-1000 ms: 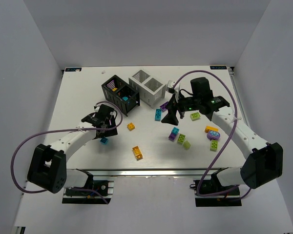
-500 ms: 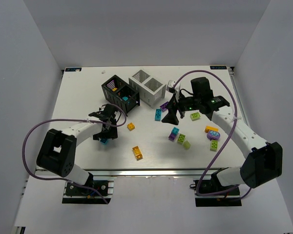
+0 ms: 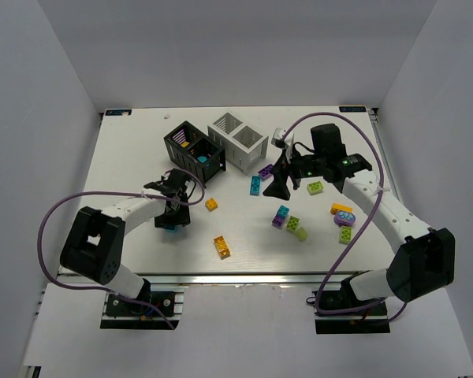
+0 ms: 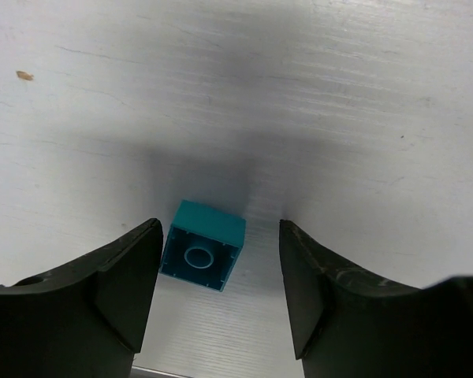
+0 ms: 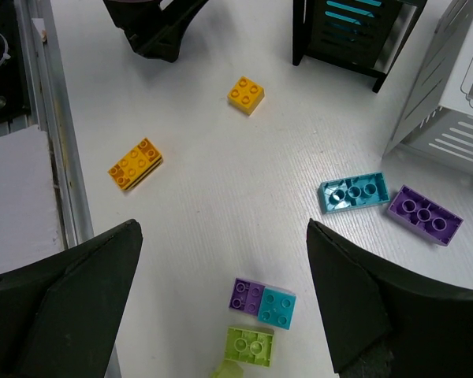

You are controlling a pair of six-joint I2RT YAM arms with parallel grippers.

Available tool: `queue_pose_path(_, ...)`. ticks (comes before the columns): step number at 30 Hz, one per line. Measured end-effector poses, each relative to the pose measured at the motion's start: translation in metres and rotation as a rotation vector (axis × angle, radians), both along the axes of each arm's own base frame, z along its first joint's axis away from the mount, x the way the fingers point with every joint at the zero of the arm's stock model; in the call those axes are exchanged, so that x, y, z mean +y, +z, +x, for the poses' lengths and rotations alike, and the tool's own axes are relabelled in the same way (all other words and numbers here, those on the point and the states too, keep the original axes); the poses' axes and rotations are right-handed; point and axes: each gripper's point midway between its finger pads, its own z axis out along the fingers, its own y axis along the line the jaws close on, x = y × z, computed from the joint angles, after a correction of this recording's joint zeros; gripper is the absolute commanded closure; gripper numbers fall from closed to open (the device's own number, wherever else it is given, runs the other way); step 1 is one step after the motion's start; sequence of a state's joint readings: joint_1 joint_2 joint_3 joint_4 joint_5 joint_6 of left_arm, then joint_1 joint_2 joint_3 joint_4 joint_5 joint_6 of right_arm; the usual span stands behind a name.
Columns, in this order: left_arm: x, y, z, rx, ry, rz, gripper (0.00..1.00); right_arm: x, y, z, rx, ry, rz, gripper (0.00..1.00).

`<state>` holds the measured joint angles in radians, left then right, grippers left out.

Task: Sort the legos into containers by color

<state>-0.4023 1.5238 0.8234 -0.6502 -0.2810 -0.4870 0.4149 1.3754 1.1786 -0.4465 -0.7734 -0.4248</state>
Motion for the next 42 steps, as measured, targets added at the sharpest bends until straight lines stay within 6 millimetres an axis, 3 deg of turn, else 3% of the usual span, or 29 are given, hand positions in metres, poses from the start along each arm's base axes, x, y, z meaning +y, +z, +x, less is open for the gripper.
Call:
queue_pose_path(6, -0.006, -0.002, -0.001, -0.018, 0.029, -0.046, 0.41, -0.001, -0.004, 0.003, 0.015, -0.007, -0.005, 0.11)
queue_pose_path(13, -0.009, -0.002, -0.001, -0.03, 0.061, -0.073, 0.73, -0.001, -0.004, 0.003, 0.016, -0.009, -0.005, 0.12)
queue_pose_path(16, -0.012, 0.0, -0.001, -0.033, 0.07, -0.092, 0.87, -0.001, -0.005, 0.003, 0.016, -0.009, -0.005, 0.19)
queue_pose_path(18, -0.019, 0.005, 0.001, -0.046, 0.076, -0.129, 0.9, -0.001, -0.005, 0.003, 0.01, -0.006, -0.006, 0.36)
queue_pose_path(22, -0.042, 0.041, 0.02, -0.15, 0.084, -0.269, 0.92, -0.003, -0.007, 0.003, 0.007, -0.004, -0.02, 1.0)
queue_pose_path(30, -0.084, 0.157, 0.088, -0.456, 0.05, -0.498, 0.92, -0.009, -0.012, 0.007, 0.004, -0.034, -0.054, 0.99)
queue_pose_path(33, -0.097, 0.183, 0.116, -0.507, 0.025, -0.517, 0.92, -0.01, -0.012, 0.007, 0.004, -0.04, -0.058, 0.93)
queue_pose_path(36, -0.11, 0.192, 0.15, -0.526, 0.0, -0.507, 0.91, -0.011, -0.013, 0.008, 0.003, -0.044, -0.062, 0.84)
queue_pose_path(42, -0.118, 0.169, 0.192, -0.494, -0.015, -0.422, 0.88, -0.014, -0.013, 0.011, 0.003, -0.059, -0.065, 0.7)
